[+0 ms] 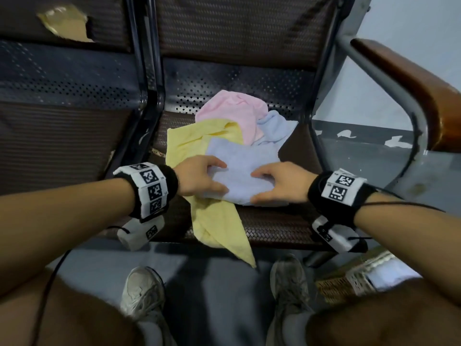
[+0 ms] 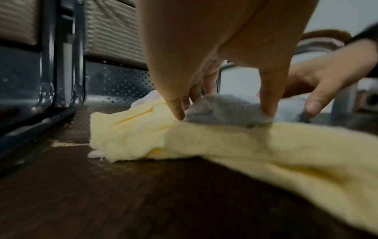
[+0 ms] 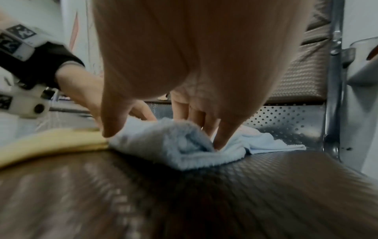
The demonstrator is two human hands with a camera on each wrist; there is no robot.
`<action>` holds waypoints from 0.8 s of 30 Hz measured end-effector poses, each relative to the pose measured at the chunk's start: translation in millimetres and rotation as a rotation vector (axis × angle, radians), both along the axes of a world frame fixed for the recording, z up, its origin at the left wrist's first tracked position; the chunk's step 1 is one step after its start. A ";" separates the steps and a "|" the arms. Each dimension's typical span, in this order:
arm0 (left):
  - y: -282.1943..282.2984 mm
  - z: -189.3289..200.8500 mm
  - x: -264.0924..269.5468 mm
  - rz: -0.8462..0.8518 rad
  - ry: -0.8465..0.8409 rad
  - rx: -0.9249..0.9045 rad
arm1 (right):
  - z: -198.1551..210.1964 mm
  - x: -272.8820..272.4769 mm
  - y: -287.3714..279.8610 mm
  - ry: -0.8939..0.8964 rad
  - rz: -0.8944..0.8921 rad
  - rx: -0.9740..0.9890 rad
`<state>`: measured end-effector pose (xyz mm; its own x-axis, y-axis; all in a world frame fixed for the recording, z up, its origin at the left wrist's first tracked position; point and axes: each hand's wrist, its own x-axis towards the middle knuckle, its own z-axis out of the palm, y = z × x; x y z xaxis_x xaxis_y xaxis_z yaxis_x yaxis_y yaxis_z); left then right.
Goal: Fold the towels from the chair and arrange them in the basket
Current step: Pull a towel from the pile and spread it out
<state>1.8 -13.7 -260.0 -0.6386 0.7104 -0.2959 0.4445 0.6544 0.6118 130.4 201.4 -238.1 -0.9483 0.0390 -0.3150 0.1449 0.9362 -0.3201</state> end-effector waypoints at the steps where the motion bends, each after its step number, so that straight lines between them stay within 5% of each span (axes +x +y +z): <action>1: -4.6 -3.7 2.7 -0.043 0.048 -0.058 | -2.9 4.3 -0.5 -0.046 0.025 0.031; 9: -9.9 6.7 8.3 0.023 0.143 0.095 | 9.6 12.2 1.9 0.140 -0.004 0.005; 17: -1.4 8.5 2.2 0.301 -0.124 0.326 | 18.1 14.3 11.7 -0.014 -0.295 -0.439; 21: 6.8 -2.0 -0.4 0.406 -0.081 0.078 | 6.5 8.7 16.3 0.000 -0.301 -0.262; 24: 9.9 -3.7 0.8 0.457 -0.275 -0.101 | 4.1 4.1 20.2 -0.022 -0.281 -0.142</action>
<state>2.5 -3.7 -263.7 -0.7649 0.3383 -0.5482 -0.0667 0.8048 0.5898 134.5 221.6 -234.0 -0.8995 0.2529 -0.3564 0.4000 0.8047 -0.4386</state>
